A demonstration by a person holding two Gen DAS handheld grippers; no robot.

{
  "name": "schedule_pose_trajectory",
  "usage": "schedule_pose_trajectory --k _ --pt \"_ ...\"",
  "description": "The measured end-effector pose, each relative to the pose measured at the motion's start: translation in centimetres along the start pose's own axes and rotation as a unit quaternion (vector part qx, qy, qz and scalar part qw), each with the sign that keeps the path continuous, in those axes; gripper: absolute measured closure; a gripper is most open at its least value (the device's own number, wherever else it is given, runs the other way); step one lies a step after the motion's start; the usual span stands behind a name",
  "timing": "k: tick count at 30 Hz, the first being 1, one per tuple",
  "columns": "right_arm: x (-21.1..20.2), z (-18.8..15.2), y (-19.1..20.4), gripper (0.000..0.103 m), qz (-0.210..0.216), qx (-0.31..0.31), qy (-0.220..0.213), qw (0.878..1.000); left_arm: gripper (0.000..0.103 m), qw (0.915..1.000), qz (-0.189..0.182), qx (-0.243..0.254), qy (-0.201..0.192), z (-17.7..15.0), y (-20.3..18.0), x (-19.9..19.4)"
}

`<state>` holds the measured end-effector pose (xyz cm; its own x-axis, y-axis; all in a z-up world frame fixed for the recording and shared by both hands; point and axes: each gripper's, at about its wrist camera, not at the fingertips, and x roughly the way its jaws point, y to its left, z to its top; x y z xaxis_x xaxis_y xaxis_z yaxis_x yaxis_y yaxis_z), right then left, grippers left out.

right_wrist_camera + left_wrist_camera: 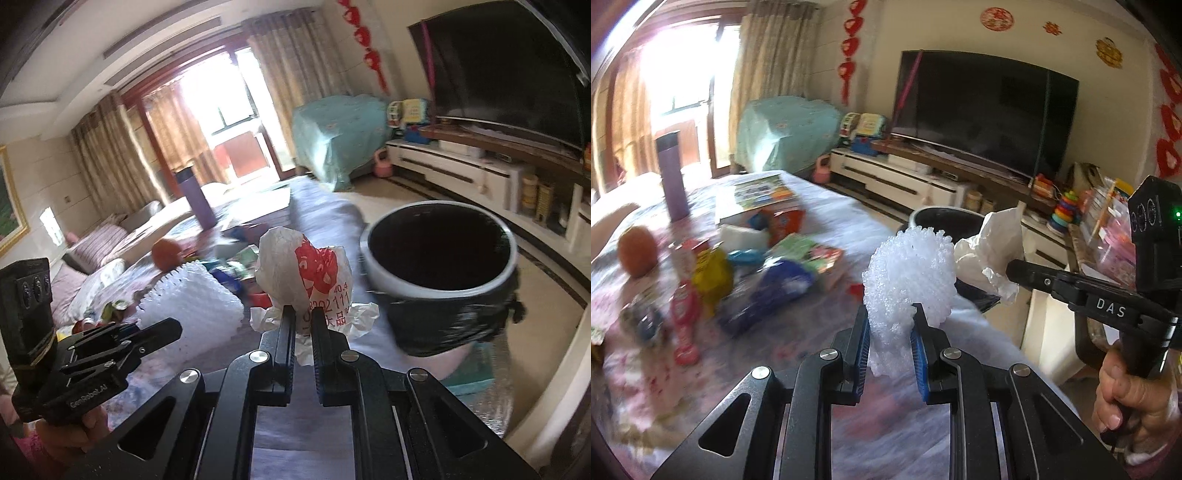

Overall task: Collect trash
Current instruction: 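Carry both items over the bin and open both tools to drop them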

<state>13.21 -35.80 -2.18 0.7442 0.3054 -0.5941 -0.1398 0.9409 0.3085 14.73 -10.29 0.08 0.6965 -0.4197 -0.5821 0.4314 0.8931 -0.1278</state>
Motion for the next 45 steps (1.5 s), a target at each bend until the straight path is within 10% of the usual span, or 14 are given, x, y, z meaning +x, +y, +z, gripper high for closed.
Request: schedule_pose_trajectory --k 40,45 --pt "4.0 6.1 -12.8 0.095 -0.075 0.052 0.031 0.995 0.082 0.9963 -0.010 0.037 0.077 13.0 -6.0 20.6" --pt "4.6 6.3 -13.5 0.090 -0.084 0.055 0.036 0.994 0.053 0.9958 -0.015 0.024 0.087 13.0 -5.8 21.8"
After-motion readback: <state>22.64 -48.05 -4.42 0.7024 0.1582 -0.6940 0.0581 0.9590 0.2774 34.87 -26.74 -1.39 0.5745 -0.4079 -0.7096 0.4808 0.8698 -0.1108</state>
